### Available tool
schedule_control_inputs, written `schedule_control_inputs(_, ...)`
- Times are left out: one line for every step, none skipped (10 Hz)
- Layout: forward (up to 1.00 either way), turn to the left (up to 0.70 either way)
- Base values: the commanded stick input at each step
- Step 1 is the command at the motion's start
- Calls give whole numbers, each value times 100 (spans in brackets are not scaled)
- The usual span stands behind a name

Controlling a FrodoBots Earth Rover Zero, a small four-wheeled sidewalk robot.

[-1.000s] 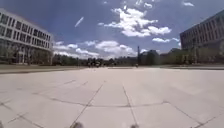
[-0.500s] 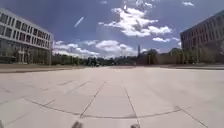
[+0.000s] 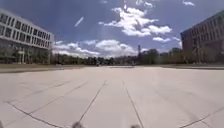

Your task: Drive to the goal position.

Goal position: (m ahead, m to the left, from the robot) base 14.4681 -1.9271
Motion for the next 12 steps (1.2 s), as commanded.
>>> schedule_control_inputs(70, 0)
schedule_control_inputs(70, 0)
schedule_control_inputs(70, 0)
schedule_control_inputs(70, 0)
schedule_control_inputs(70, 0)
schedule_control_inputs(70, 0)
schedule_control_inputs(70, 0)
schedule_control_inputs(70, 0)
schedule_control_inputs(70, 0)
schedule_control_inputs(70, 0)
schedule_control_inputs(70, 0)
schedule_control_inputs(70, 0)
